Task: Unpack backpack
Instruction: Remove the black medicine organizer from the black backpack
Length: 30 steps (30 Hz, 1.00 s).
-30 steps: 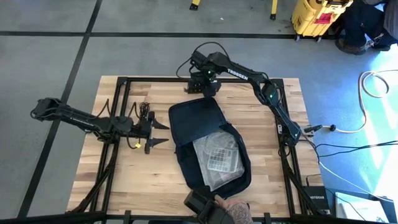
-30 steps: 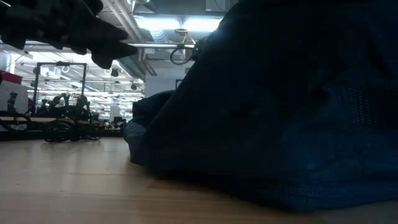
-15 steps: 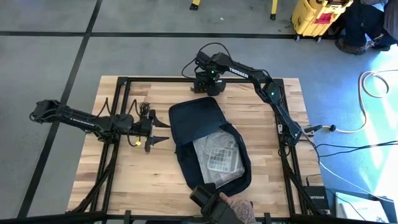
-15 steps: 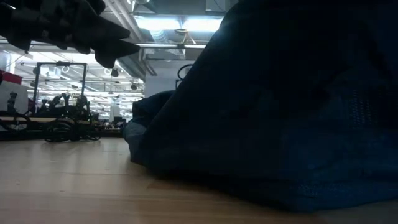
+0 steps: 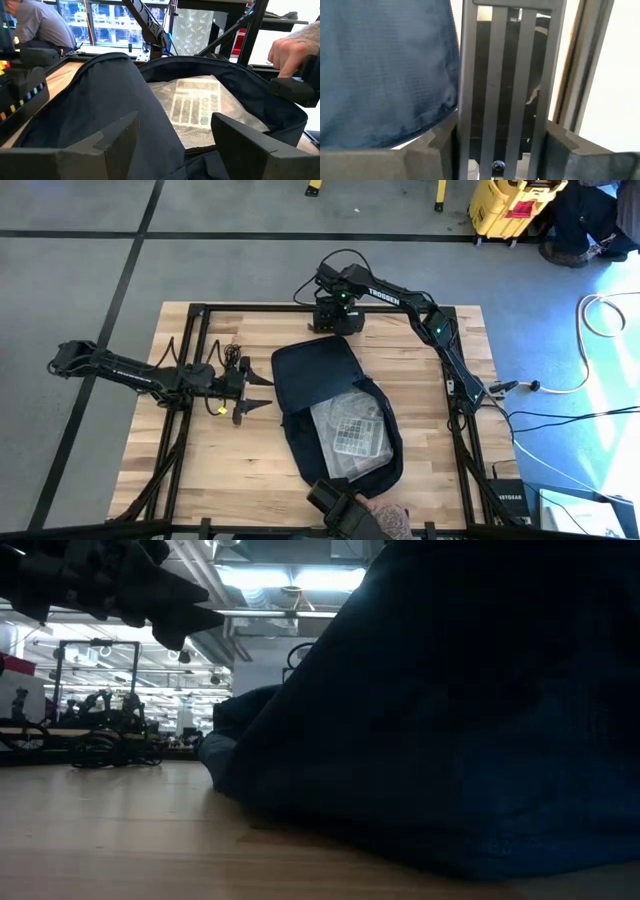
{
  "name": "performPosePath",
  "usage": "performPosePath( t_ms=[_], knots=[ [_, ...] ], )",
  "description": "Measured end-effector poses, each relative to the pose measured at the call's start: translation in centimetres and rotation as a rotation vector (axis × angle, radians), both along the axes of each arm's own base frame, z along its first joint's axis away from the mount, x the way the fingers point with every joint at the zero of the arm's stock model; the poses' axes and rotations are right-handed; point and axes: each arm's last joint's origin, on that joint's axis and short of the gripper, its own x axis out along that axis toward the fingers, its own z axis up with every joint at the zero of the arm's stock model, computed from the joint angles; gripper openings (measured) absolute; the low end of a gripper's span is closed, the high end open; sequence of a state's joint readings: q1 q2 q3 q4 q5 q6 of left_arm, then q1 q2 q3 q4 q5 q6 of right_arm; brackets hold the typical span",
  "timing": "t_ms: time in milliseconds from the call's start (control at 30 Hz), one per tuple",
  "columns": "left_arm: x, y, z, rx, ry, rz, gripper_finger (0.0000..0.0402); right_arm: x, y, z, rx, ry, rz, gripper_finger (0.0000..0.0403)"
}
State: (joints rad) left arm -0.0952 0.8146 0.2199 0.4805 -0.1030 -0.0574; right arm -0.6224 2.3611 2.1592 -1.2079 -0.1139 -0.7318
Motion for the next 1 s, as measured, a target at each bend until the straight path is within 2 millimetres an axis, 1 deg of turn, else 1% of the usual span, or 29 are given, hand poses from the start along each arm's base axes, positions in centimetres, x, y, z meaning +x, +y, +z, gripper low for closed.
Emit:
performPosePath(
  t_ms=[533, 633, 867, 1000],
  knots=[
    [0.00, 0.00, 0.00, 0.005, 0.000, 0.000, 0.0237, 0.18, 0.26, -0.01, 0.023, -0.009, -0.039, 0.0172],
    [0.00, 0.00, 0.00, 0.006, 0.000, 0.000, 0.0237, 0.33, 0.51, -0.03, 0.025, -0.007, -0.041, 0.0188],
    [0.00, 0.00, 0.00, 0.012, 0.000, -0.002, 0.0237, 0.61, 0.92, -0.04, 0.027, -0.003, -0.064, 0.0246],
    [0.00, 0.00, 0.00, 0.012, 0.000, -0.001, 0.0237, 0.59, 0.91, -0.04, 0.026, 0.000, -0.075, 0.0266]
  ],
)
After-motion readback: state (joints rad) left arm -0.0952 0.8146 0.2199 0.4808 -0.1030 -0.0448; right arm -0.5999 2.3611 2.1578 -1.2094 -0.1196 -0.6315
